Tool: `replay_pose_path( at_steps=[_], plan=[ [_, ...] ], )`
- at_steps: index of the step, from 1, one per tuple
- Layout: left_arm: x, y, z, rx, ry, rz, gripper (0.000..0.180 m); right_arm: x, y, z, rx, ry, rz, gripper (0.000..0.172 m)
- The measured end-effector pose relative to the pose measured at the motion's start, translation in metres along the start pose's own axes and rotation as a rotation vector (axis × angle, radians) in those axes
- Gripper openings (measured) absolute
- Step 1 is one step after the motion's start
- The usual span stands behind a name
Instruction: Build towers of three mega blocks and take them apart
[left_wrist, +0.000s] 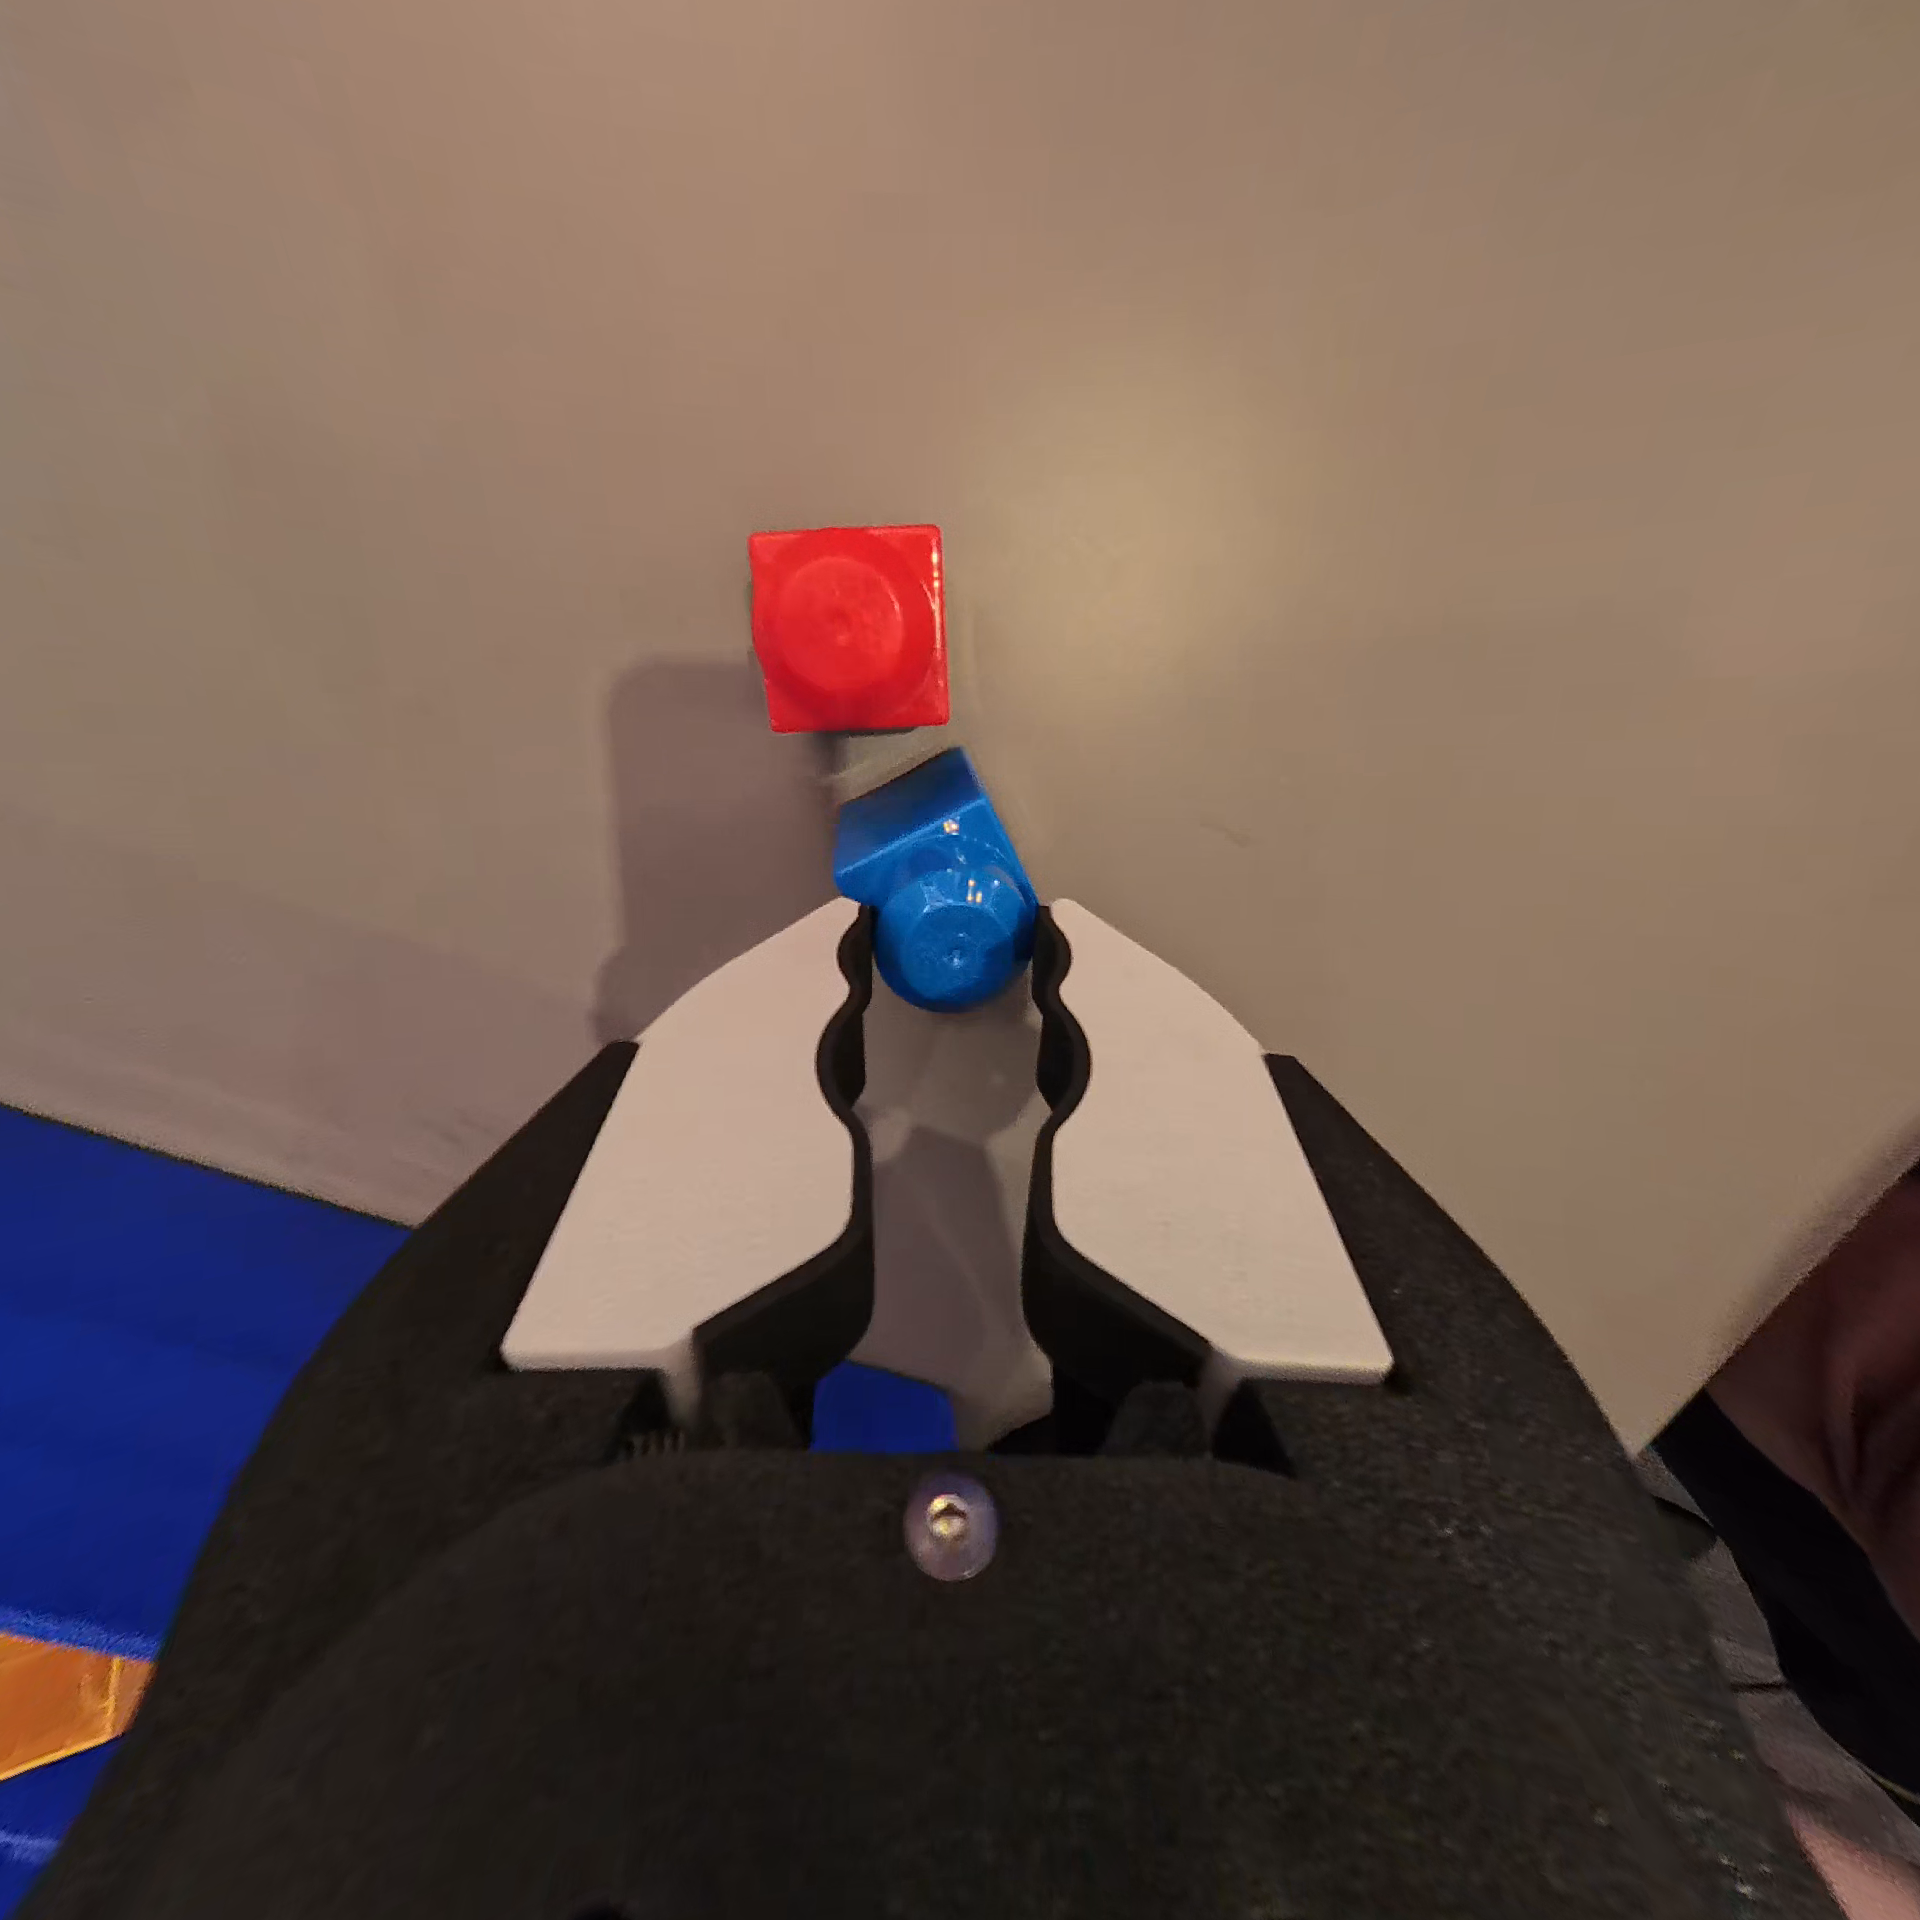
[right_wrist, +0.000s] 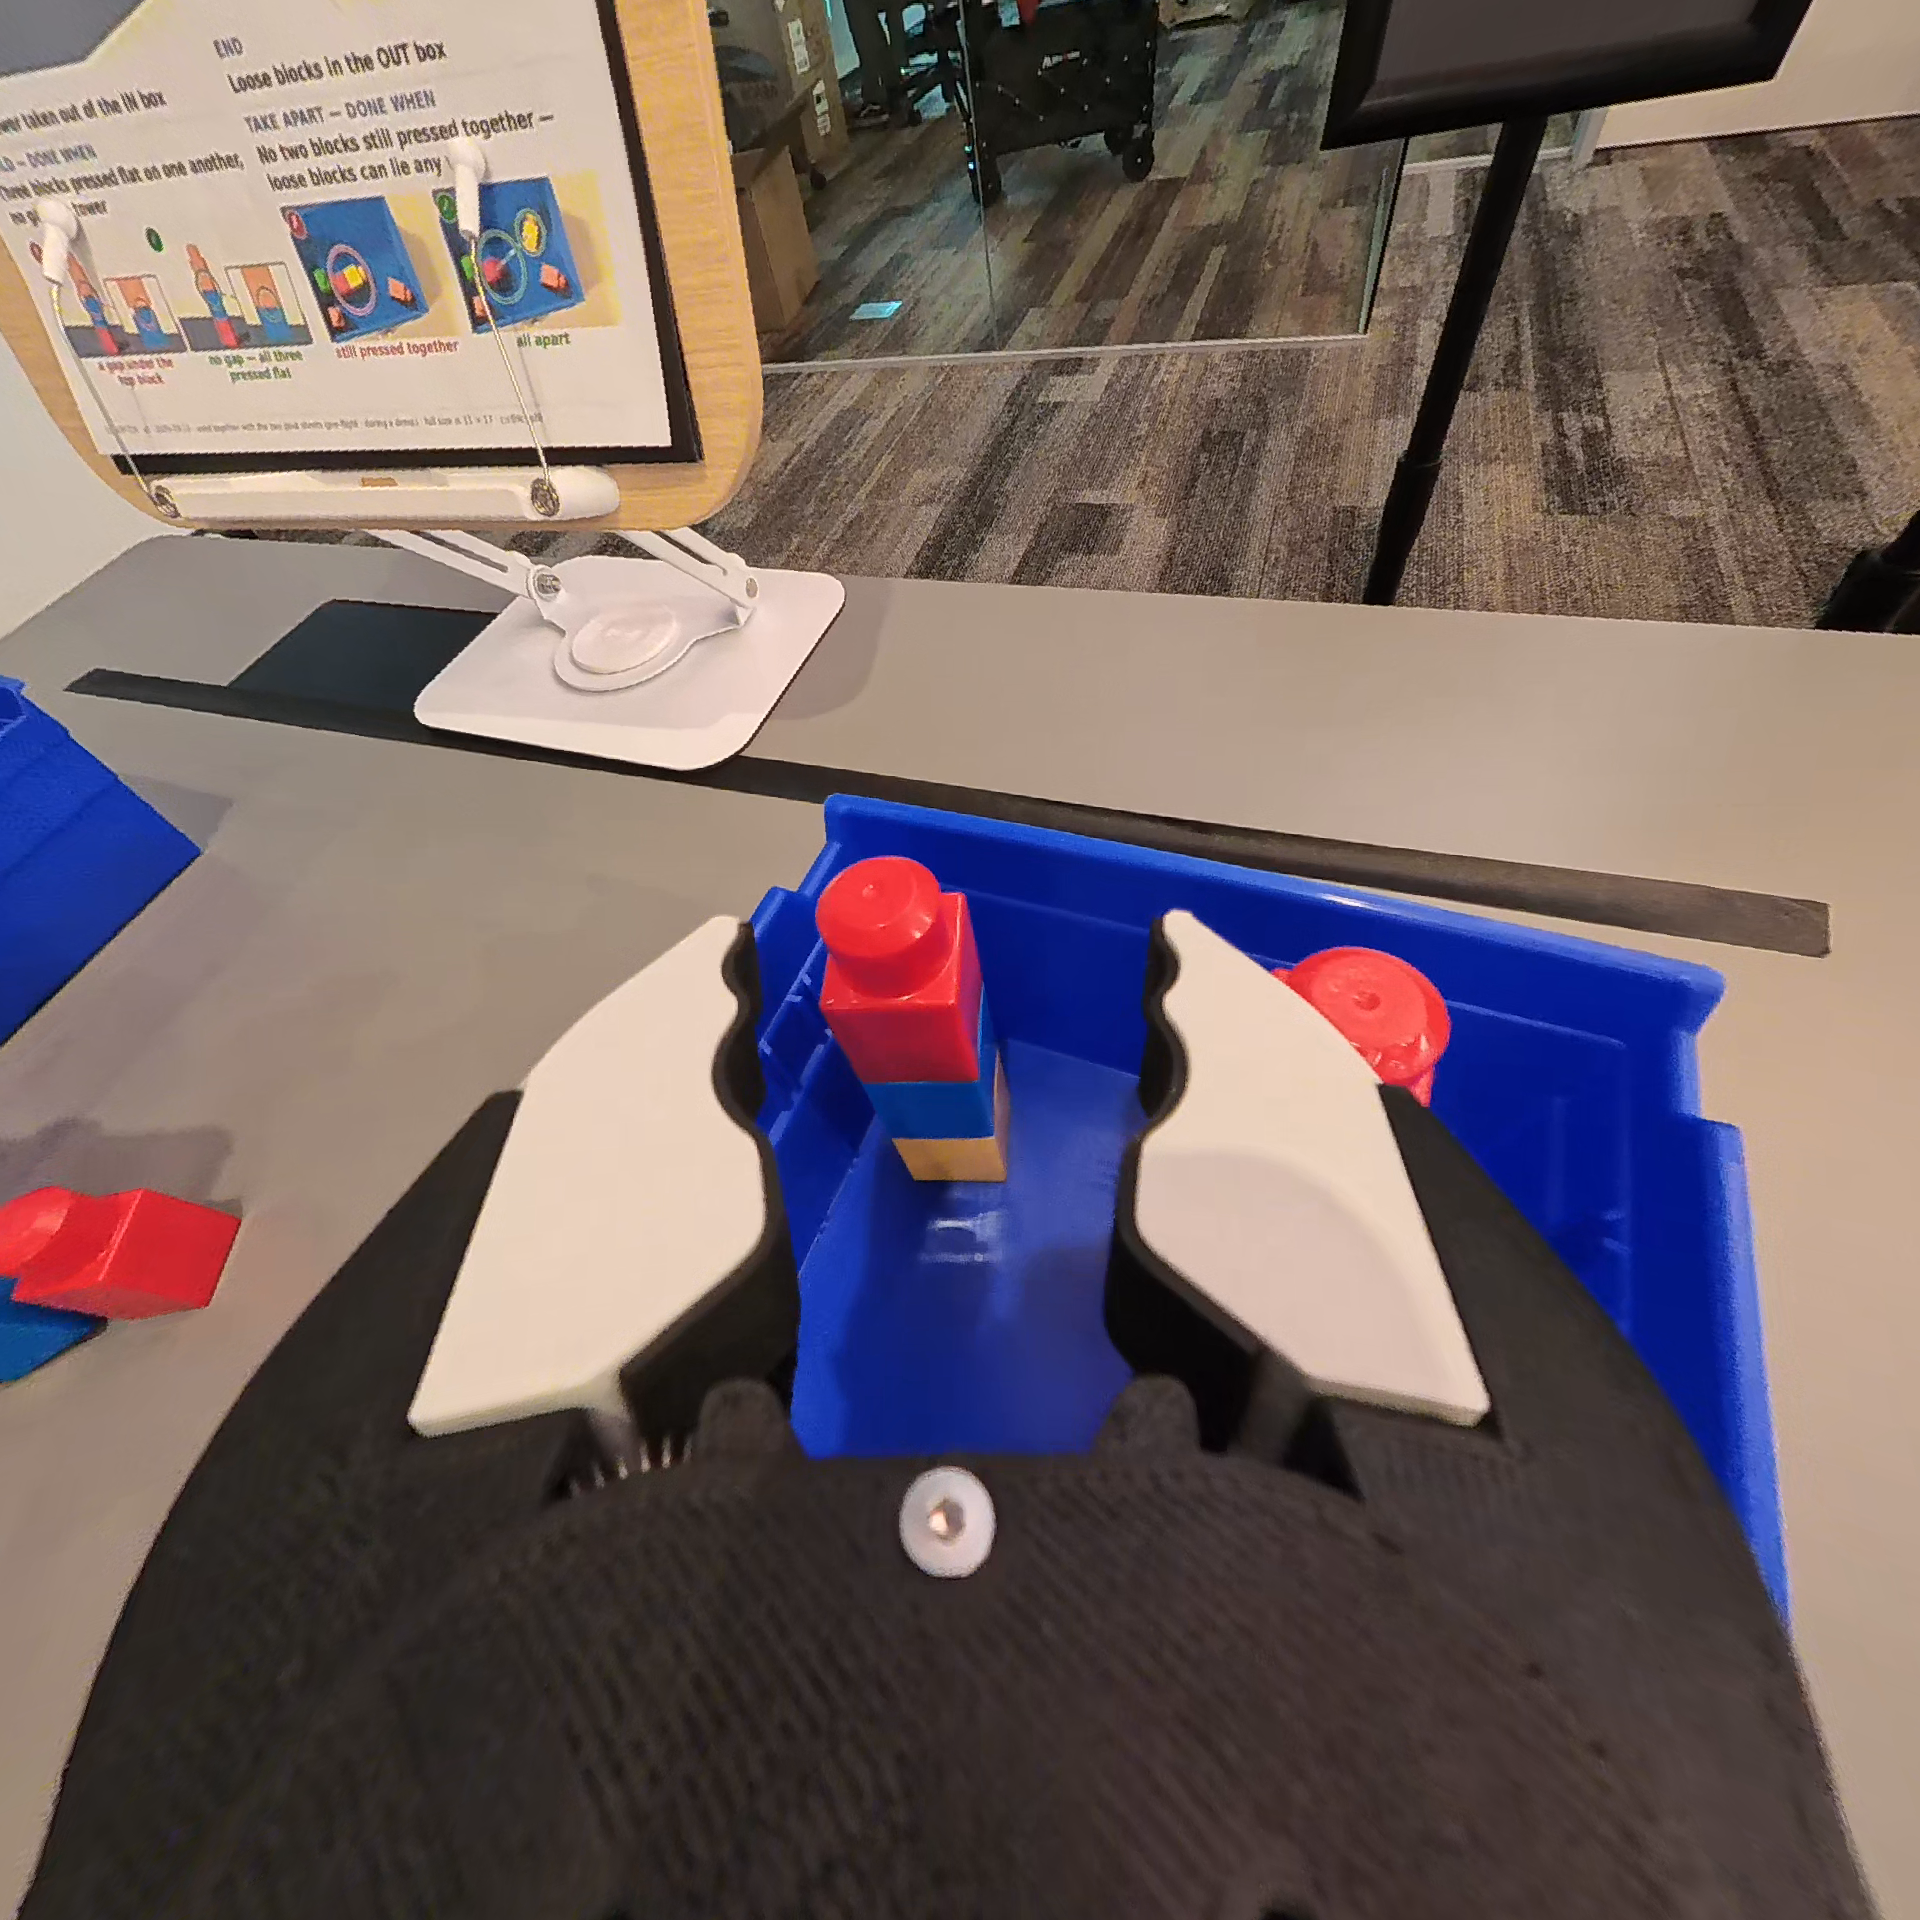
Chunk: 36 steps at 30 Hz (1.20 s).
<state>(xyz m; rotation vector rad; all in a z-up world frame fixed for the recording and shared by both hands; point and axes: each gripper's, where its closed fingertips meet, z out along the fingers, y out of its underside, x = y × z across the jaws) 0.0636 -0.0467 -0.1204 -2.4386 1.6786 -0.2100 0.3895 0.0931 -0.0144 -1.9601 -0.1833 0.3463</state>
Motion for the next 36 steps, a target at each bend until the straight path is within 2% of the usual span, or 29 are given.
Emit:
replay_pose_path(
  at_steps=[3,5,6,8,10,12,14,17,19,21,23,26,29,33,36],
  plan=[
    [-0.003,-0.001,-0.002,0.016,-0.020,-0.010,0.033,-0.001,-0.001,0.000,0.001,0.001,-0.006,0.072],
    [-0.001,-0.005,-0.011,0.060,0.002,-0.008,0.049,-0.001,-0.002,-0.001,0.007,0.003,-0.010,0.072],
    [-0.002,-0.006,-0.021,0.091,-0.002,0.003,0.052,-0.001,-0.004,-0.003,0.011,0.003,-0.011,0.072],
    [-0.005,-0.005,-0.056,0.188,-0.026,0.003,0.049,0.000,-0.007,-0.005,0.026,0.003,-0.010,0.072],
    [-0.014,-0.003,-0.106,0.360,-0.089,-0.031,0.046,0.000,-0.013,-0.009,0.052,0.004,-0.011,0.072],
    [-0.026,0.004,-0.162,0.561,-0.197,-0.059,0.052,0.000,-0.017,-0.012,0.071,0.005,-0.013,0.072],
    [-0.039,0.024,-0.206,0.719,-0.316,-0.104,0.059,-0.001,-0.020,-0.015,0.085,0.005,-0.018,0.071],
    [-0.060,0.069,-0.230,0.792,-0.477,-0.155,0.049,-0.002,-0.023,-0.018,0.097,0.006,-0.022,0.071],
    [-0.069,0.099,-0.215,0.710,-0.488,-0.209,0.042,-0.003,-0.024,-0.019,0.100,0.007,-0.026,0.071],
    [-0.077,0.128,-0.190,0.529,-0.422,-0.328,0.042,-0.003,-0.025,-0.021,0.102,0.011,-0.030,0.072],
    [-0.077,0.145,-0.165,0.401,-0.309,-0.429,0.041,-0.004,-0.026,-0.022,0.100,0.013,-0.035,0.072],
    [-0.082,0.153,-0.139,0.276,-0.209,-0.518,0.033,-0.002,-0.026,-0.023,0.095,0.022,-0.038,0.072],
    [-0.087,0.158,-0.117,0.163,-0.180,-0.578,0.045,0.000,-0.024,-0.024,0.089,0.022,-0.026,0.072],
    [-0.094,0.169,-0.086,-0.009,-0.166,-0.629,0.052,0.005,-0.023,-0.025,0.093,0.025,-0.007,0.073],
    [-0.097,0.172,-0.070,-0.073,-0.131,-0.651,0.050,0.007,-0.022,-0.026,0.091,0.025,0.000,0.073]
  ],
)
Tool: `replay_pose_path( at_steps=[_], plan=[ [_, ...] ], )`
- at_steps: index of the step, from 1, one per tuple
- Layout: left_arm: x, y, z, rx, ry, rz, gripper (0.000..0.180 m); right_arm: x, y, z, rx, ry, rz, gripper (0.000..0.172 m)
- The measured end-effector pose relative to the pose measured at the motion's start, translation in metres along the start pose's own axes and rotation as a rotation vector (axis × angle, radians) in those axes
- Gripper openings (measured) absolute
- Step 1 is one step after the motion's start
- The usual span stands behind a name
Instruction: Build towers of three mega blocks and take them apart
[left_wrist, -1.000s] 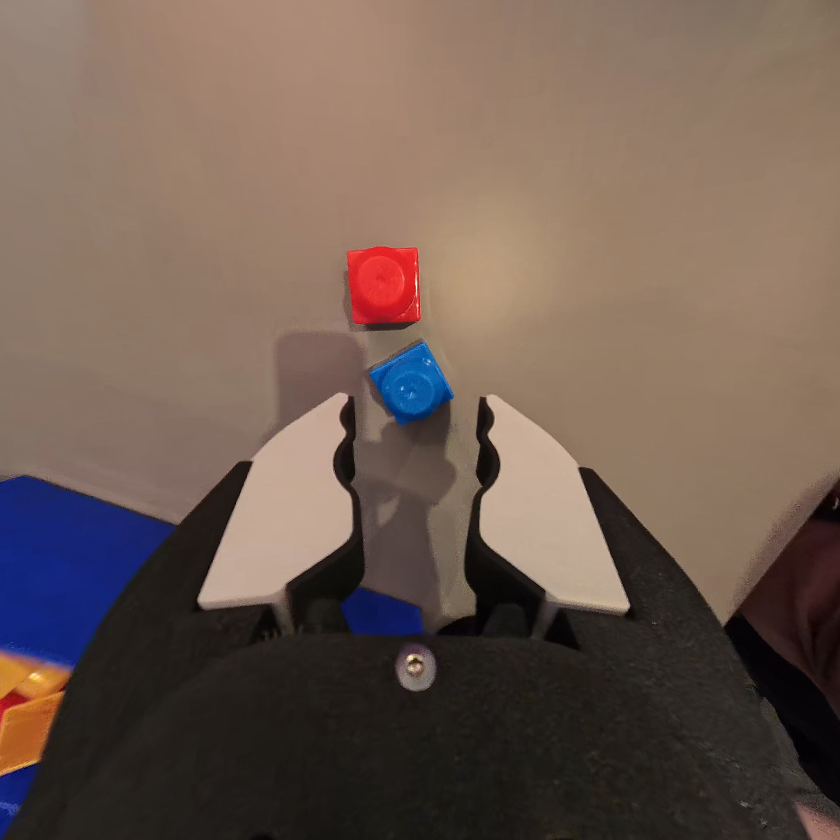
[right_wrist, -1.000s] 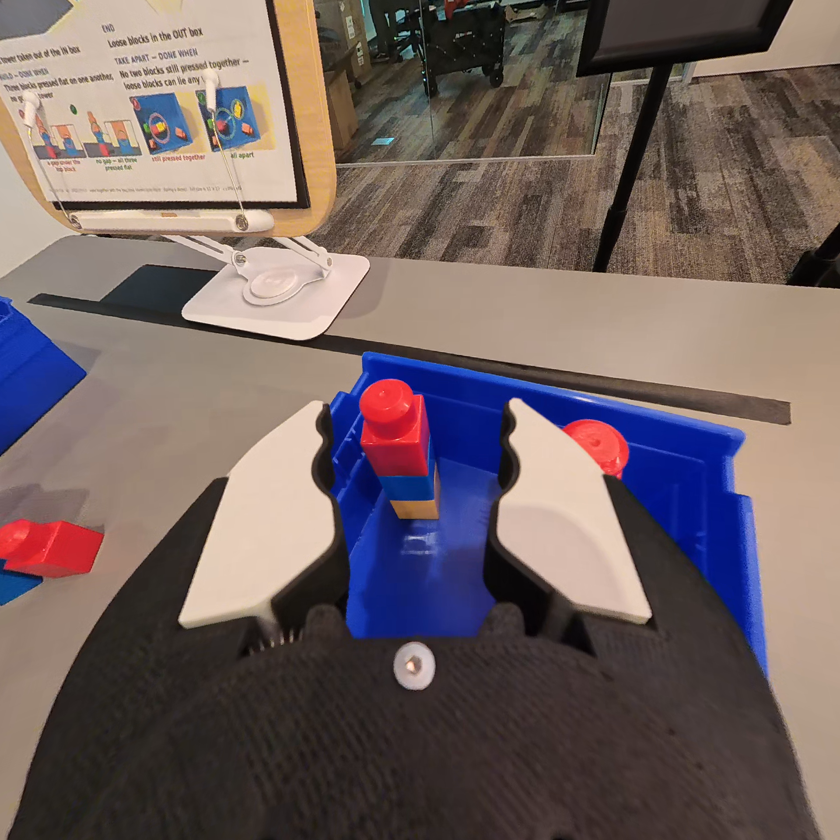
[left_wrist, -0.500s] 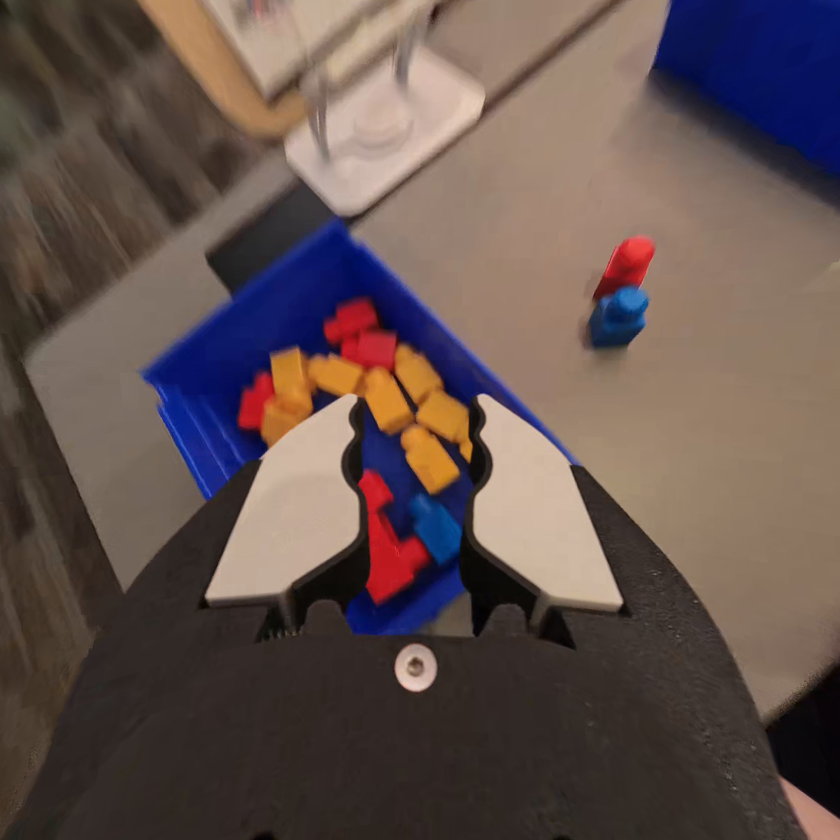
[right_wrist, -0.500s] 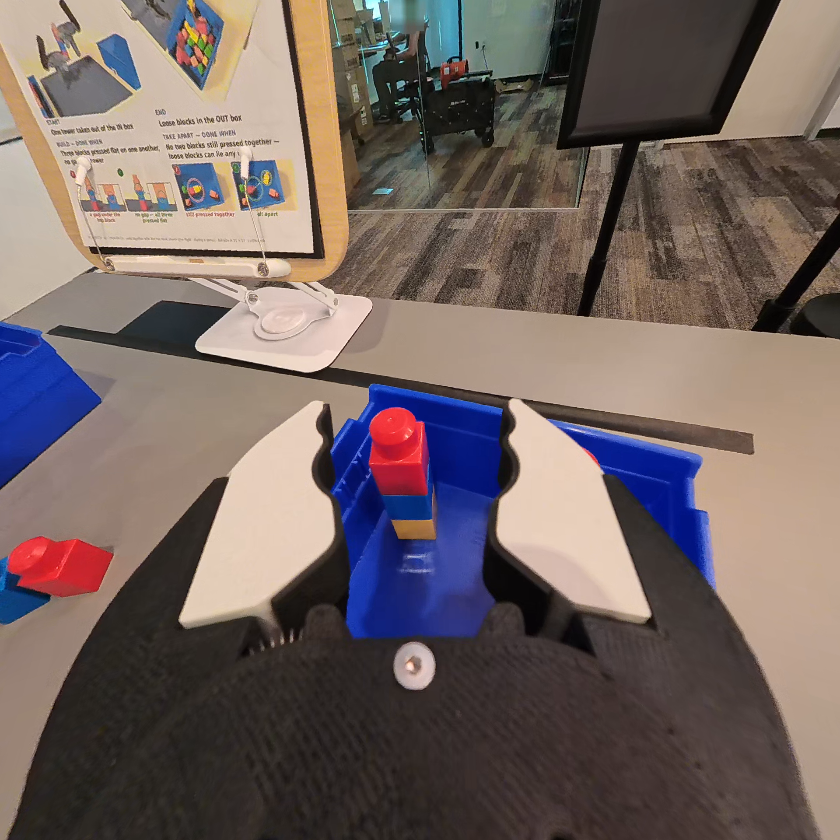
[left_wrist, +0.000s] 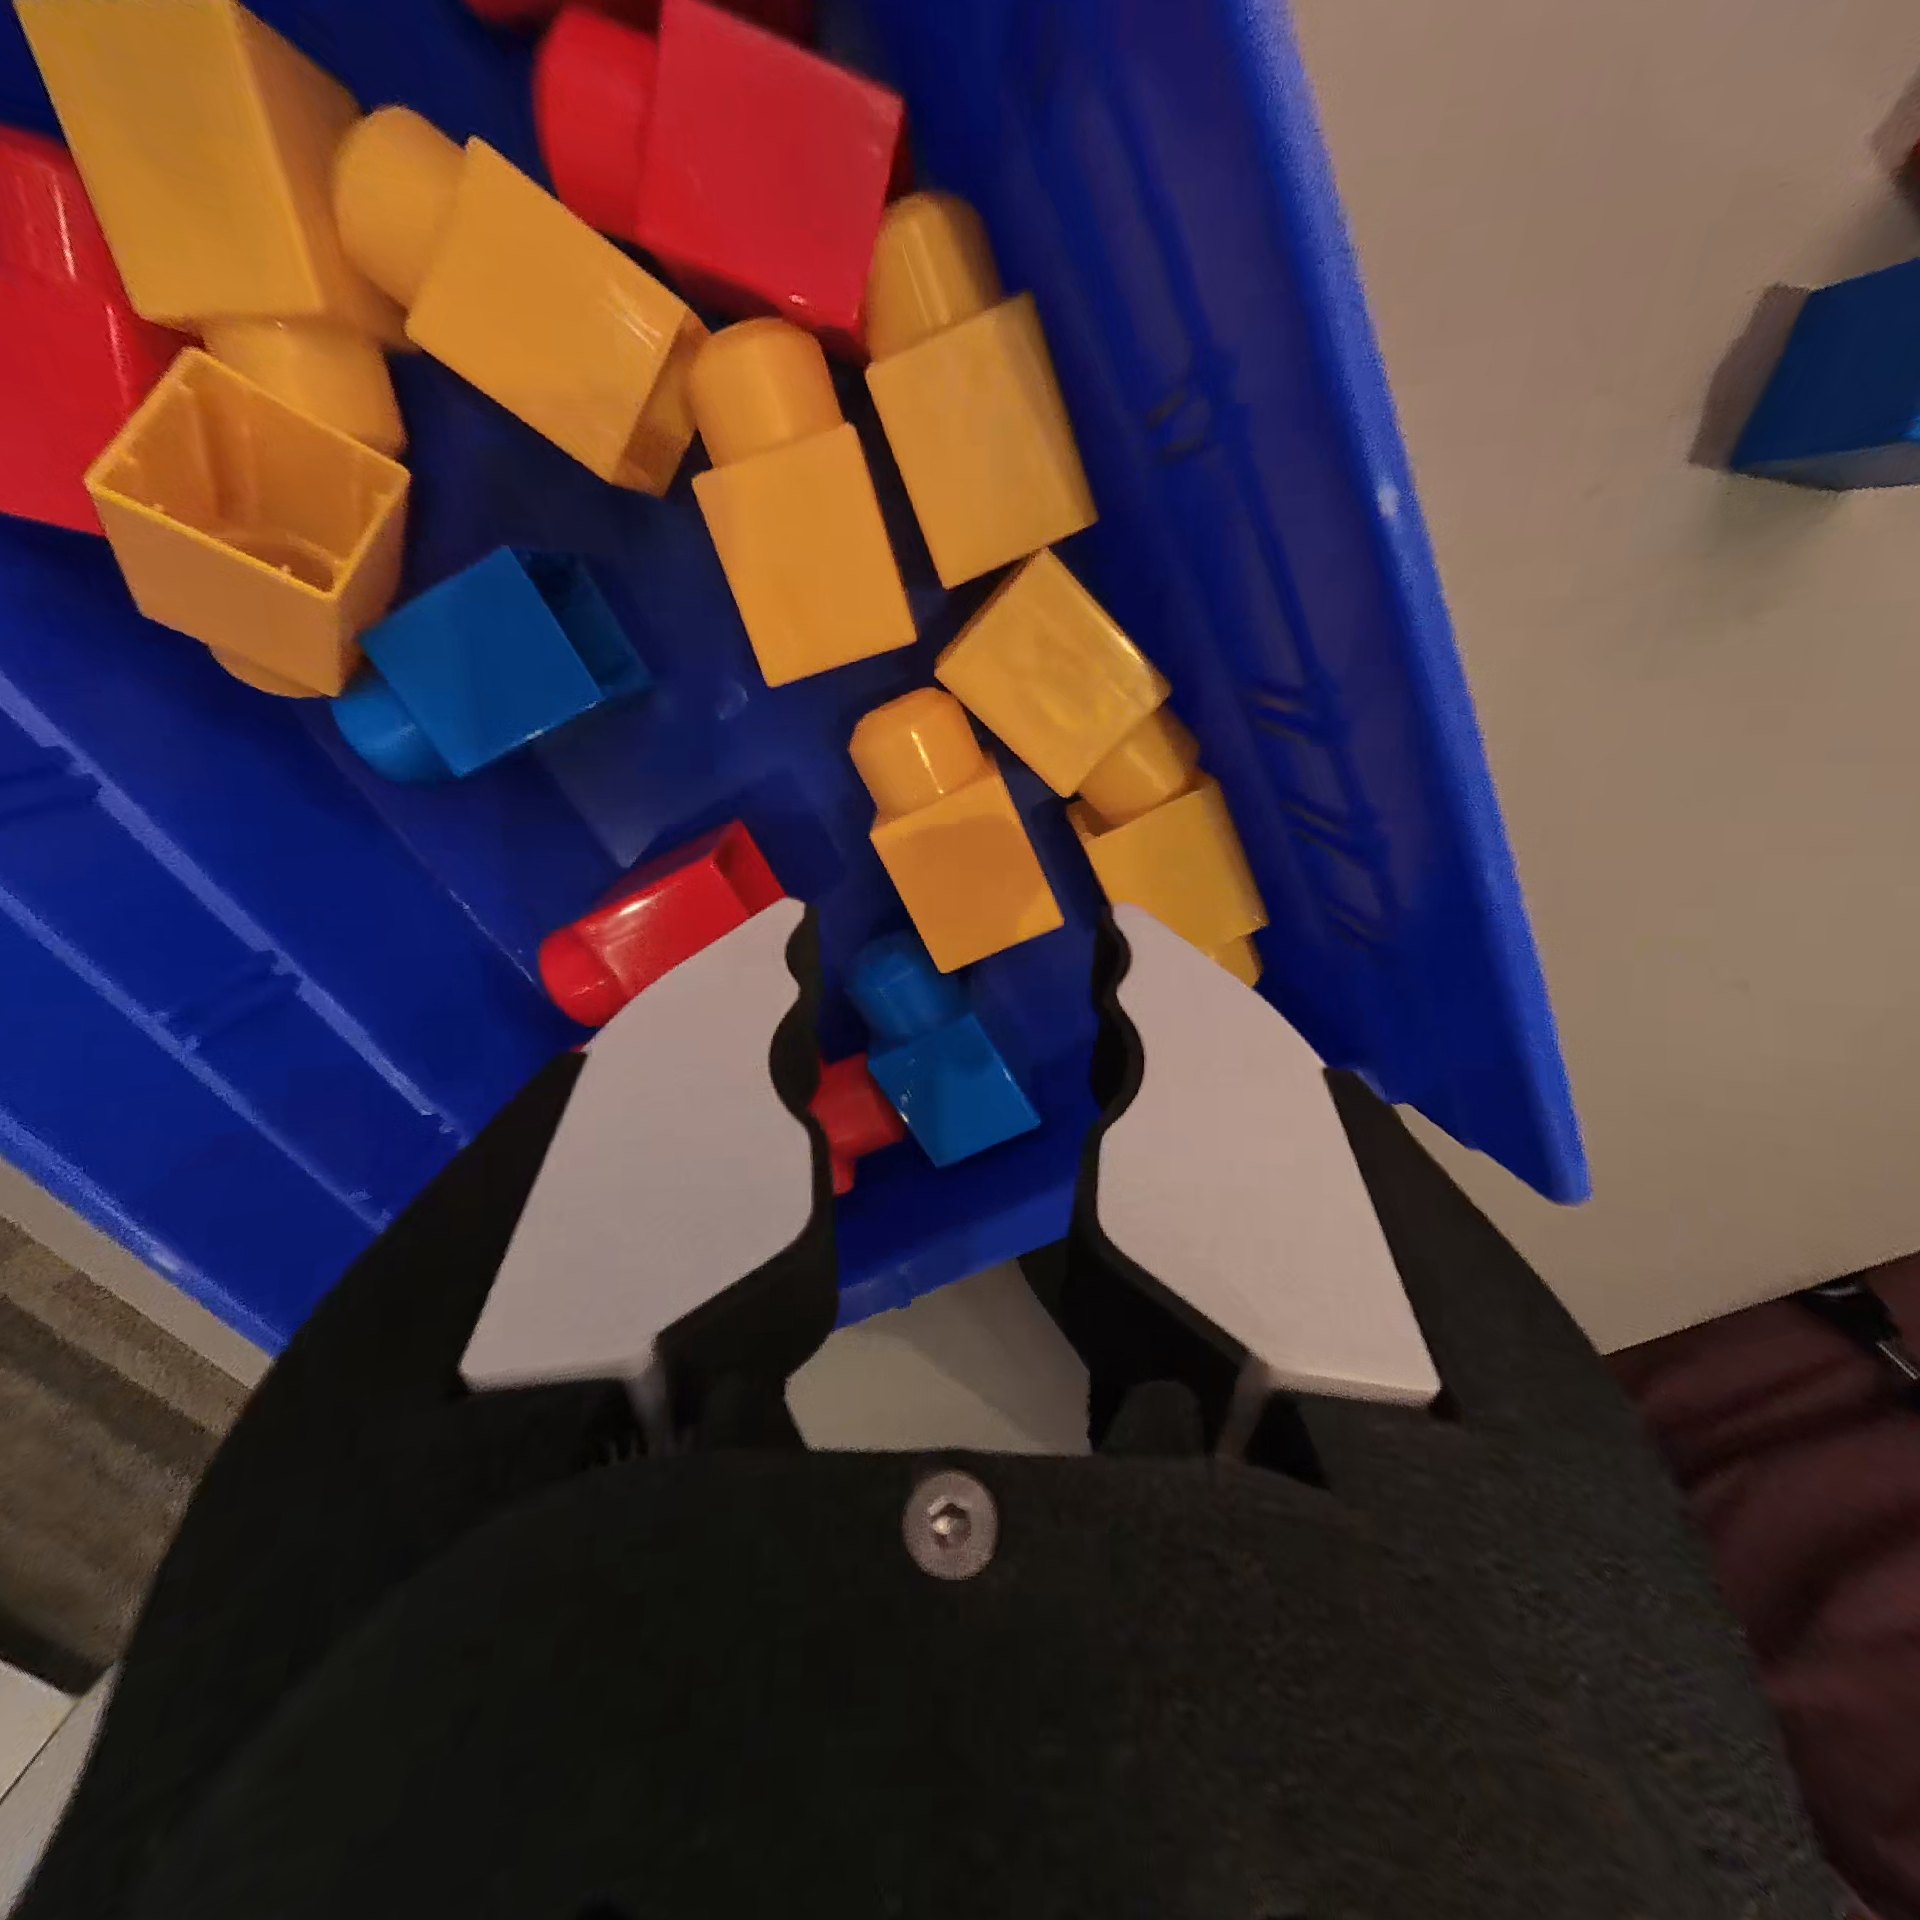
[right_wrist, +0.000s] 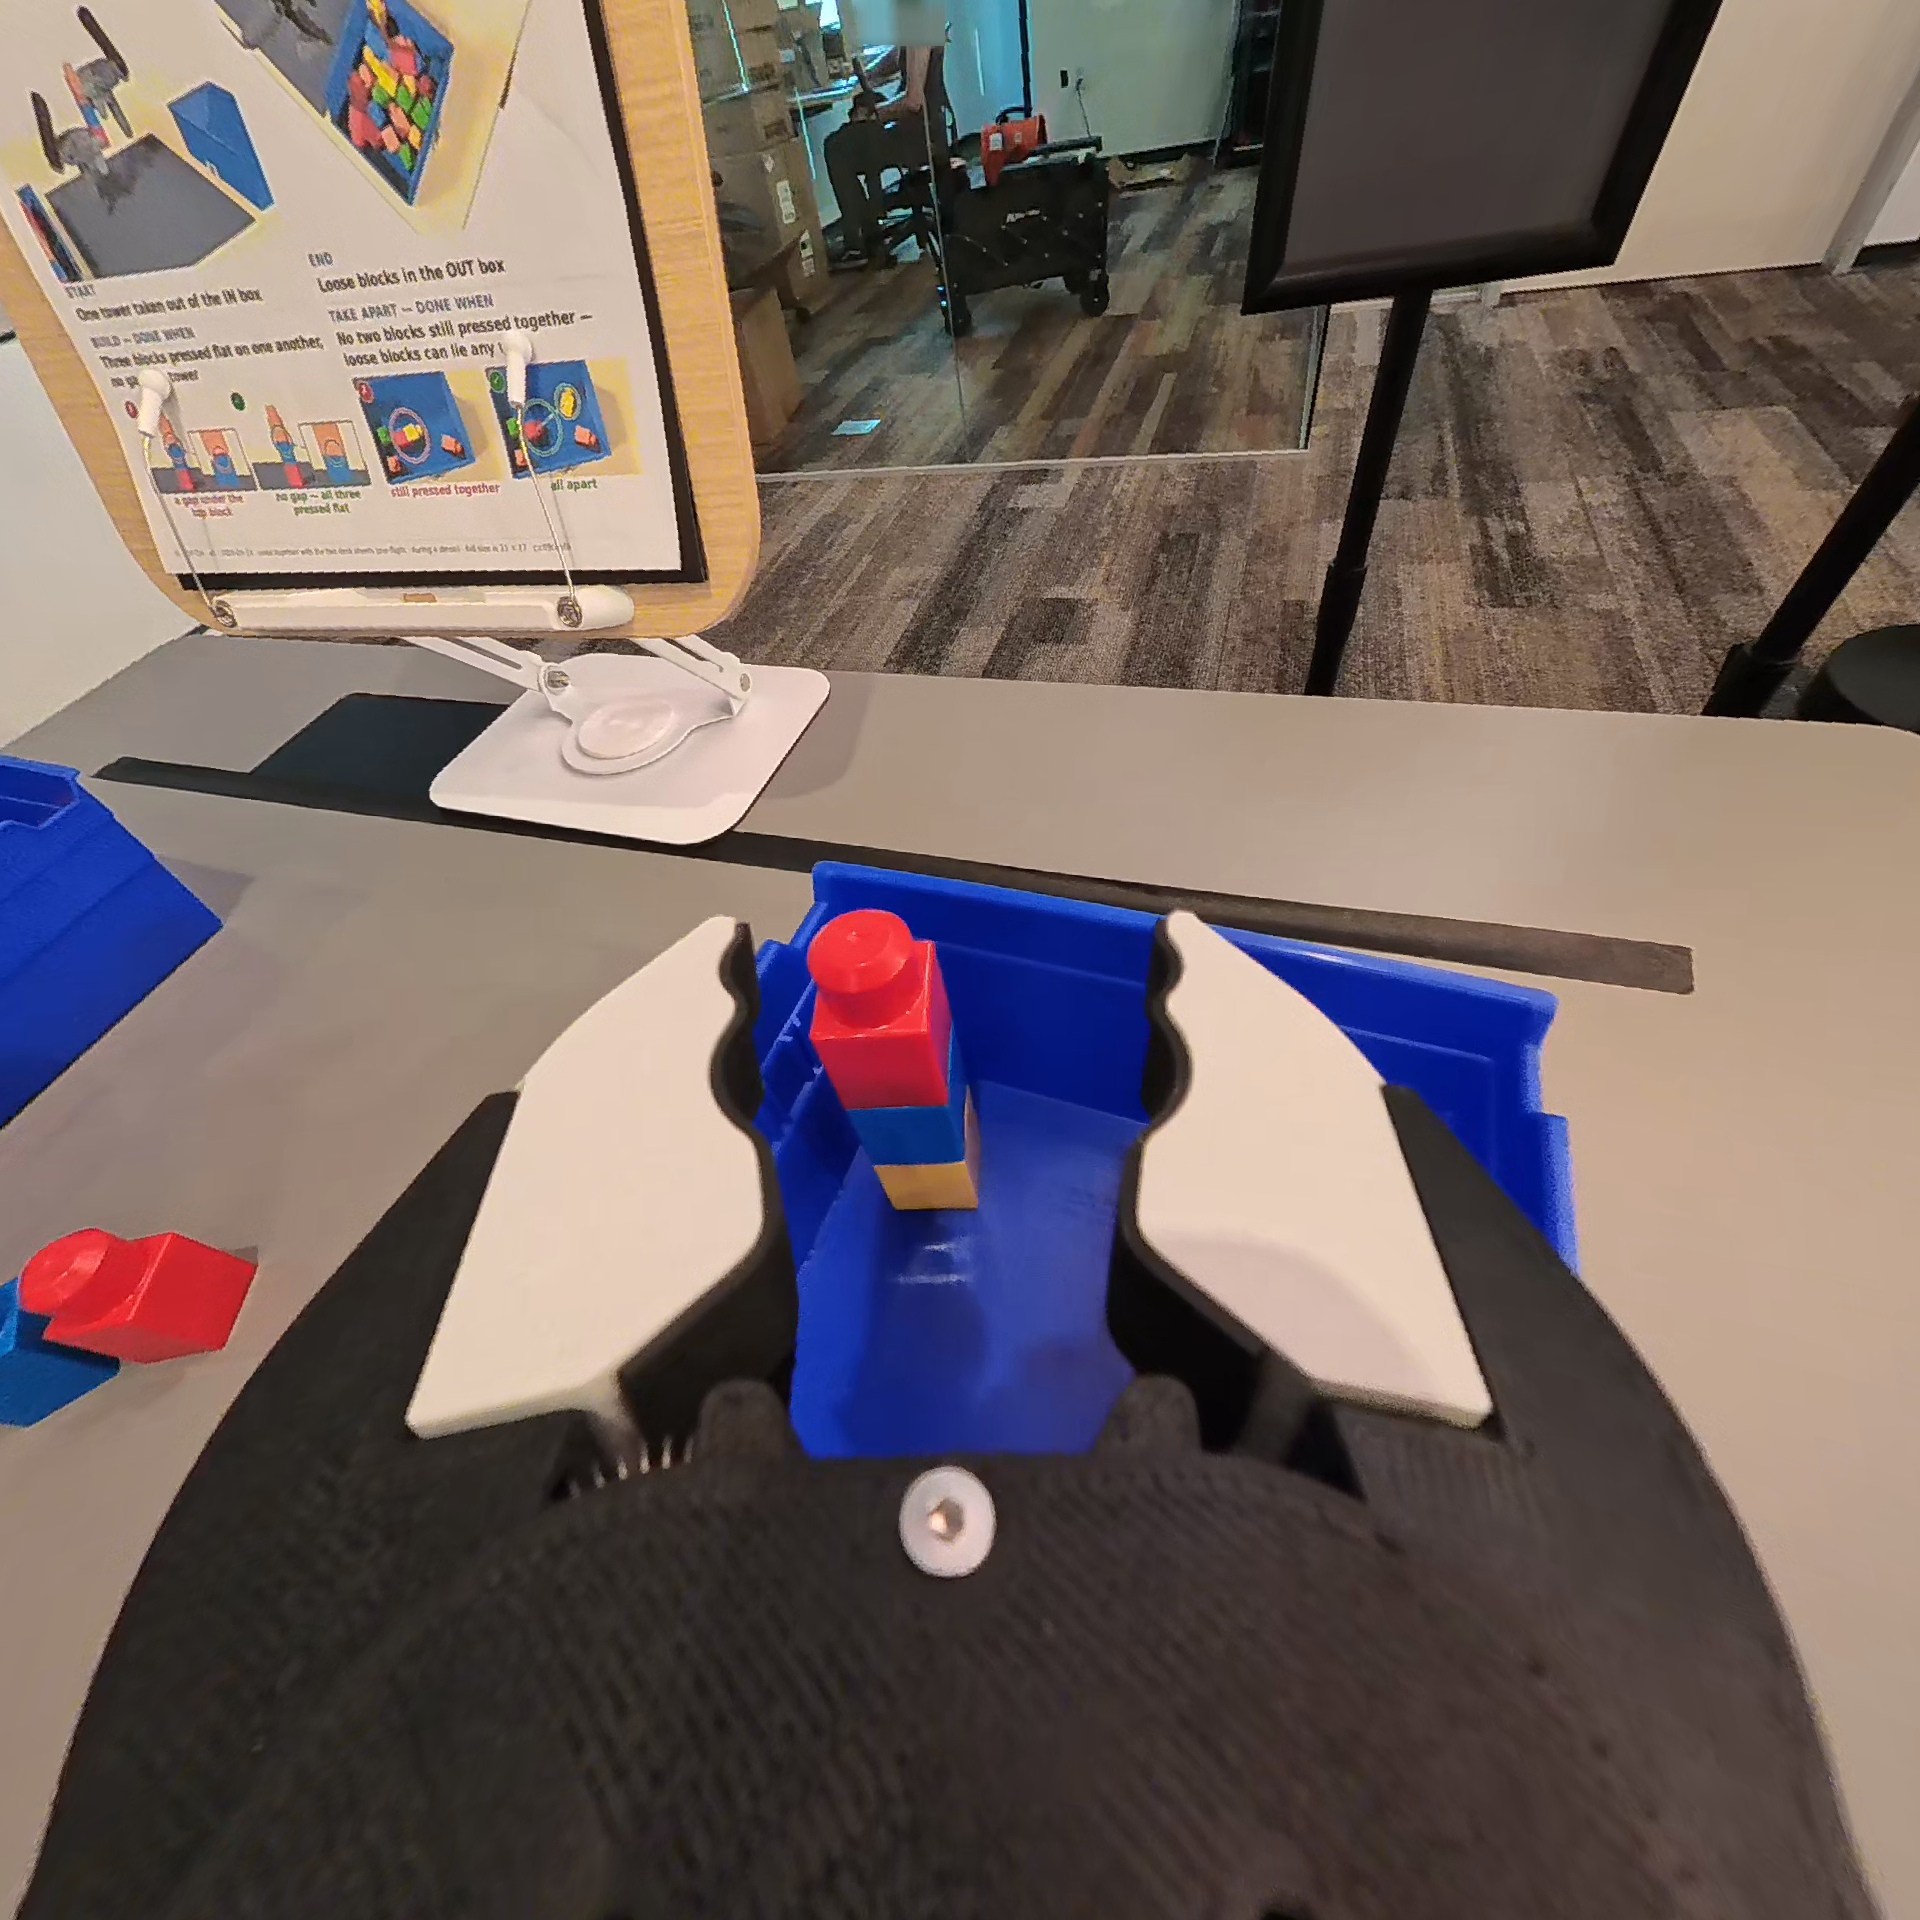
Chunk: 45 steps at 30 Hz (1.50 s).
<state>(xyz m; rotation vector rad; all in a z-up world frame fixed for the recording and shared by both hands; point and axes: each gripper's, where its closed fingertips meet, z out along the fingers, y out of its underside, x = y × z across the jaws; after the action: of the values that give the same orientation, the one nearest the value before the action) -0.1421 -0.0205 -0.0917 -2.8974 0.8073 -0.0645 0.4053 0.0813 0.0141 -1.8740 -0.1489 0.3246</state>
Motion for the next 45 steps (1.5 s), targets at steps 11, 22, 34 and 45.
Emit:
replay_pose_path(
  at_steps=[11,22,34,45],
  plan=[
    [-0.002,0.007,0.035,-0.152,0.053,-0.065,0.060,0.003,0.005,0.002,-0.016,-0.004,0.014,0.073],
    [-0.008,0.007,0.037,-0.166,0.031,-0.131,0.056,0.003,0.004,0.000,-0.009,-0.010,0.022,0.074],
    [-0.004,0.014,0.048,-0.263,0.000,-0.060,0.039,0.001,0.005,0.002,-0.020,-0.012,0.014,0.074],
    [0.029,-0.032,-0.094,0.471,0.128,0.035,0.038,-0.016,-0.020,-0.006,0.090,-0.040,-0.001,0.068]
  ],
)
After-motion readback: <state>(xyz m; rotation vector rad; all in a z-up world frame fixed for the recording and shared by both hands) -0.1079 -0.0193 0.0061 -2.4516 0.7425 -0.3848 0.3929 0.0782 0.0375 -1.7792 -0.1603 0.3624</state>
